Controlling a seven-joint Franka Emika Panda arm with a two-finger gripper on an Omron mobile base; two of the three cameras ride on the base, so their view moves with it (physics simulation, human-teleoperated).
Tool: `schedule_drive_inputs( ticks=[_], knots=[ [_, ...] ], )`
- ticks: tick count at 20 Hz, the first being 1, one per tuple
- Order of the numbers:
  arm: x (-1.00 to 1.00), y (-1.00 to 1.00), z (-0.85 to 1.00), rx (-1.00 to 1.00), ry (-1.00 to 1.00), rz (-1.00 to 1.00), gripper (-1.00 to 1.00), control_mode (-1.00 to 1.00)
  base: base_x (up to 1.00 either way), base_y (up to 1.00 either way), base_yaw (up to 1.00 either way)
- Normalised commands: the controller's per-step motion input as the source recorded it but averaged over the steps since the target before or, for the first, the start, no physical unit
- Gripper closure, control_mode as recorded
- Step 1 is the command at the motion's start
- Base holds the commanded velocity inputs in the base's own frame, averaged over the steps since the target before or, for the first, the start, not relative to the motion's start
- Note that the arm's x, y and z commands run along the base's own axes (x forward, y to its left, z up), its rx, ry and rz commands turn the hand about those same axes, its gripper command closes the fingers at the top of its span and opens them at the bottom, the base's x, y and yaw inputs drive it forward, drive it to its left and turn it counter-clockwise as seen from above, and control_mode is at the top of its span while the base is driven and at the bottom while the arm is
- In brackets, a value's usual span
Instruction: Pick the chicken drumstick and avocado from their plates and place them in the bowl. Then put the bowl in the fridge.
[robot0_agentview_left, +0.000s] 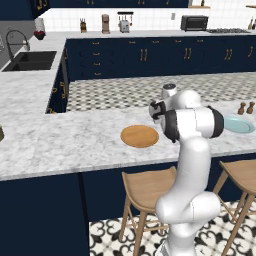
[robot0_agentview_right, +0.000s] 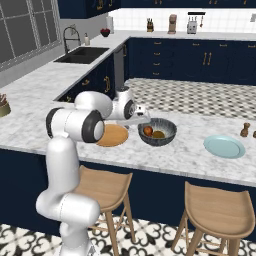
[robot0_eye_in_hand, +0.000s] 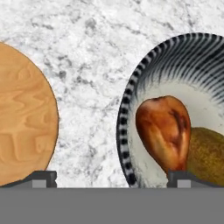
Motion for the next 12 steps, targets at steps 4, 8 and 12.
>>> schedule_drive_inputs(
  ticks=[4, 8, 12],
  knots=[
    [0.26, -0.33, -0.04, 0.01, 0.0, 0.04, -1.0, -1.0, 0.0, 0.0, 0.0],
    [0.02, -0.16, -0.17, 0.0, 0.0, 0.06, -1.0, -1.0, 0.0, 0.0, 0.0],
    [0.0, -0.01, -0.37, 0.0, 0.0, 0.07, -1.0, -1.0, 0.0, 0.0, 0.0]
  ],
)
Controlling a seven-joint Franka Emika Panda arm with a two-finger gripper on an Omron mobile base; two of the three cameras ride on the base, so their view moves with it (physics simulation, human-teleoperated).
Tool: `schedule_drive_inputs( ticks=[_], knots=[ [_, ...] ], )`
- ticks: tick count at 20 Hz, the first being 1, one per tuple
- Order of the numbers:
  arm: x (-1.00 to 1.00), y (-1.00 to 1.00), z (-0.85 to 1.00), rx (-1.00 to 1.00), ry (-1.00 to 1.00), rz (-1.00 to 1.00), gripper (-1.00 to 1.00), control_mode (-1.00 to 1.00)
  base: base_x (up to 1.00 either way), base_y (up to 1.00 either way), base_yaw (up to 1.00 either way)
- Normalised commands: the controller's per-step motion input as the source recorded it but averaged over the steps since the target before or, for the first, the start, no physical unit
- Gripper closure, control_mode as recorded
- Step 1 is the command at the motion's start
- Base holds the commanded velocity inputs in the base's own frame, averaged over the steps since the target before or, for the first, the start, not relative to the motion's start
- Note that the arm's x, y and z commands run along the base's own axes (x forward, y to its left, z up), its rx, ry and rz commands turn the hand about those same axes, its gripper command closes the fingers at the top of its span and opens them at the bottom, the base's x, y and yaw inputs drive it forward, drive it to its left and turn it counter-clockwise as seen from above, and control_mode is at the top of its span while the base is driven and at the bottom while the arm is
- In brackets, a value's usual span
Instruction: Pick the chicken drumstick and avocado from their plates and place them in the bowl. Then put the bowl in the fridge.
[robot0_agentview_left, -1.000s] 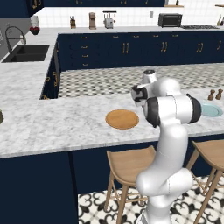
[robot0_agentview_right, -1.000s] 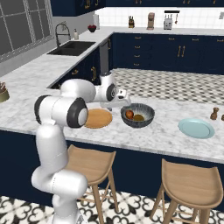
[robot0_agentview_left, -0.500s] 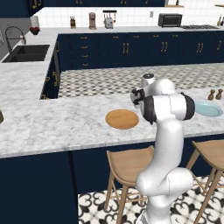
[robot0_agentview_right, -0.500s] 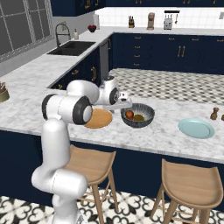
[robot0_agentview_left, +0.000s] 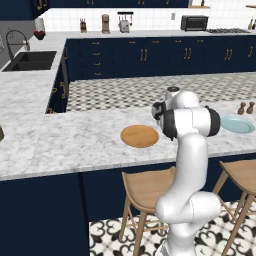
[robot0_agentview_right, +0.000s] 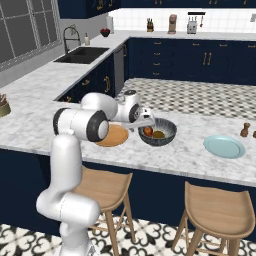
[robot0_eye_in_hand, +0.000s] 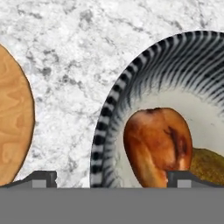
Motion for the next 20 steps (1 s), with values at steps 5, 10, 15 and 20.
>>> schedule_drive_inputs(
  ticks=[5, 10, 15, 20],
  knots=[
    [0.01, 0.0, -0.34, -0.01, -0.01, 0.06, -1.0, -1.0, 0.0, 0.0, 0.0],
    [0.02, 0.0, -0.34, 0.0, 0.0, 0.08, 1.0, -1.0, 0.0, 0.0, 0.0],
    [-0.08, -0.02, -0.66, 0.0, 0.09, 0.1, 1.0, -1.0, 0.0, 0.0, 0.0],
    [-0.18, -0.04, -0.73, 0.0, 0.16, 0.07, 1.0, -1.0, 0.0, 0.0, 0.0]
  ],
)
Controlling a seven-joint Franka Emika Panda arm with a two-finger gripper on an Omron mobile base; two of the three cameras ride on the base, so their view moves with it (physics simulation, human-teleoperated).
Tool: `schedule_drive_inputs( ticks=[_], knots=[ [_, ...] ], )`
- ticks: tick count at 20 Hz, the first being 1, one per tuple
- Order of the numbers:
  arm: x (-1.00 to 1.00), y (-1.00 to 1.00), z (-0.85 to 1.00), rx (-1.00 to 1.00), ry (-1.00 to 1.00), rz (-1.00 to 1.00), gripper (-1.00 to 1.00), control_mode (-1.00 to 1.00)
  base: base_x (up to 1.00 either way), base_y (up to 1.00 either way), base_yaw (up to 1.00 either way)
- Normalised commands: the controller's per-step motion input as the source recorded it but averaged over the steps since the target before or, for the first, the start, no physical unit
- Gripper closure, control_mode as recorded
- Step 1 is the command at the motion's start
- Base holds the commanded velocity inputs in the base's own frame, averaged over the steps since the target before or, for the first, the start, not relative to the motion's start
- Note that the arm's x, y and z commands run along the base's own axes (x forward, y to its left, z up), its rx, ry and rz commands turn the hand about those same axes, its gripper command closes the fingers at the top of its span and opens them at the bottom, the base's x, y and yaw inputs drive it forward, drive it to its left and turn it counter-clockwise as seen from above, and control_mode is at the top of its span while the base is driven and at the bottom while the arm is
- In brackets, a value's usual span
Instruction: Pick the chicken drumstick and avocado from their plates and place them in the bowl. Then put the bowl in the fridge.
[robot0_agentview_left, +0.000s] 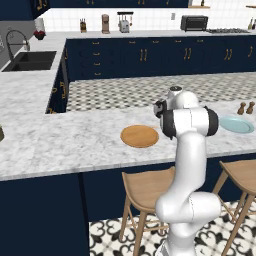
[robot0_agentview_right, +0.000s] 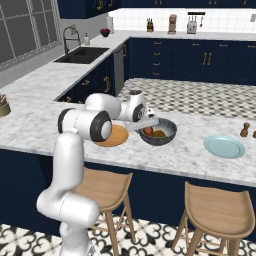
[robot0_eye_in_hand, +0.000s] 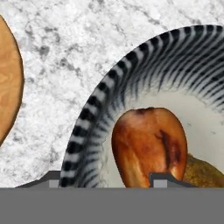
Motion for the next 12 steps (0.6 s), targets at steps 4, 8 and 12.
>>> schedule_drive_inputs(
  ticks=[4, 8, 12],
  knots=[
    [-0.17, -0.01, -0.37, 0.0, 0.02, 0.03, 1.0, -1.0, 0.0, 0.0, 0.0],
    [-0.32, -0.01, -0.2, 0.01, -0.02, 0.0, 1.0, -1.0, 0.0, 0.0, 0.0],
    [-0.35, 0.22, 0.04, 0.0, -0.18, 0.0, 1.0, -1.0, 0.0, 0.0, 0.0]
  ],
)
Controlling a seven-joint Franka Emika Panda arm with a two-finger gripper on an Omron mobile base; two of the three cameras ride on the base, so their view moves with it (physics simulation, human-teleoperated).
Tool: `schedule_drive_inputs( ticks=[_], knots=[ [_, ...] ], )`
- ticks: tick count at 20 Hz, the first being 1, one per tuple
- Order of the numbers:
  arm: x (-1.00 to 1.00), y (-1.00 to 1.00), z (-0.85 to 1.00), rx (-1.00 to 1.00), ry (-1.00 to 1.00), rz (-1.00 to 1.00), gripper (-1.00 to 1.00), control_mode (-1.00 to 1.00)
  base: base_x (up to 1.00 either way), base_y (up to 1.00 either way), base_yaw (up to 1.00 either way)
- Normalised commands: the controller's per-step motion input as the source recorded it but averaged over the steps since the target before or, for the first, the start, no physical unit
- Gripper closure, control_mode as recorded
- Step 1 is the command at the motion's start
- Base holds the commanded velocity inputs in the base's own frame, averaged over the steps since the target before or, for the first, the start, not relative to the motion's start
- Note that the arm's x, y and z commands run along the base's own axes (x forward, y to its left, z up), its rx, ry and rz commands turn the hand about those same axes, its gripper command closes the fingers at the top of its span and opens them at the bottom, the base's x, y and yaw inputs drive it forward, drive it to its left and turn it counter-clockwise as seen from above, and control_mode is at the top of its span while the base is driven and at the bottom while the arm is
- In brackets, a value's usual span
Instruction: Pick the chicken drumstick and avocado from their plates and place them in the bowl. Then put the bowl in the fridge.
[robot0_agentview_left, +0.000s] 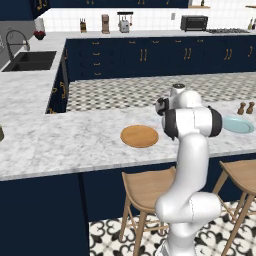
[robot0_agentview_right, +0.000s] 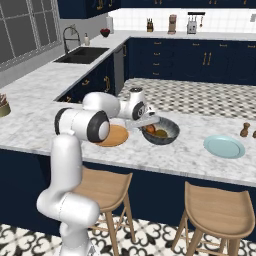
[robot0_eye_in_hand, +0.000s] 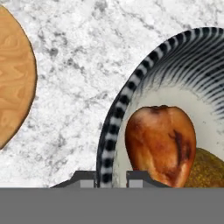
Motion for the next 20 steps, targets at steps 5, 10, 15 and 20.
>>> schedule_drive_inputs(
  ticks=[5, 10, 15, 20],
  knots=[
    [-0.06, 0.39, 0.0, 0.0, -0.04, 0.0, 1.0, -1.0, 0.0, 0.0, 0.0],
    [-0.12, 0.02, 0.23, -0.02, -0.05, 0.02, 1.0, -1.0, 0.0, 0.0, 0.0],
    [-0.44, 0.2, 0.9, -0.16, -0.05, 0.18, 1.0, -1.0, 0.0, 0.0, 0.0],
    [-0.77, 0.02, 0.96, -0.04, 0.09, 0.19, 1.0, -1.0, 0.0, 0.0, 0.0]
  ],
)
